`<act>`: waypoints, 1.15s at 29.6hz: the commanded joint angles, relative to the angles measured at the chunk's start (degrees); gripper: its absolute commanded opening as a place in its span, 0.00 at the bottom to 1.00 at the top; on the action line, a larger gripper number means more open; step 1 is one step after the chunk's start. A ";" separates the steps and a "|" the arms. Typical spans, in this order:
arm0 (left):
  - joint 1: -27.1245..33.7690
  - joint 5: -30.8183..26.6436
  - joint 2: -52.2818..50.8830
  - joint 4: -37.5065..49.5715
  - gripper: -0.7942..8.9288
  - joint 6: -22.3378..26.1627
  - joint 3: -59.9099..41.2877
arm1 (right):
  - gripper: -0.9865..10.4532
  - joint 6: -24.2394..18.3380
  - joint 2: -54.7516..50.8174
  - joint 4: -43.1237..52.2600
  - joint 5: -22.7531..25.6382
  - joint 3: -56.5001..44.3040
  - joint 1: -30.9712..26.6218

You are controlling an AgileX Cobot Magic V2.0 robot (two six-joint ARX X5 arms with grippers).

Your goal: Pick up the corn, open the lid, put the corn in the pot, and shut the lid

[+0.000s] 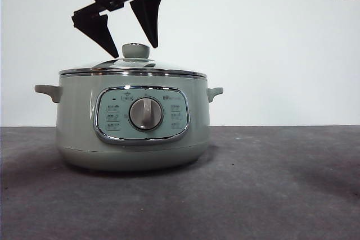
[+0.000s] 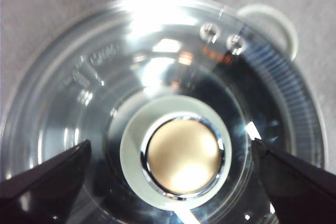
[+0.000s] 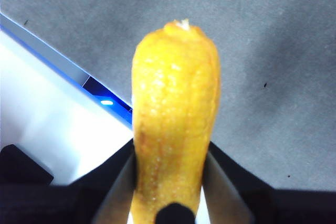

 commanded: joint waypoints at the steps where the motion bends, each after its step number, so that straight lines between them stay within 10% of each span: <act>1: -0.13 -0.20 0.87 0.09 0.75 0.72 -0.11 | 0.08 -0.24 0.00 1.07 0.24 -0.04 0.00; 24: -2.01 -3.15 2.16 -0.61 0.30 0.74 -0.15 | 0.08 -0.15 0.00 1.22 0.24 -0.04 0.00; 28: -1.99 -3.15 3.04 -0.68 0.06 0.74 -0.15 | 0.08 -0.13 0.00 1.20 0.22 -0.04 0.02; 34: -2.01 -3.17 2.97 -0.04 0.07 0.74 -0.15 | 0.08 -0.15 0.00 1.29 0.26 -0.04 0.00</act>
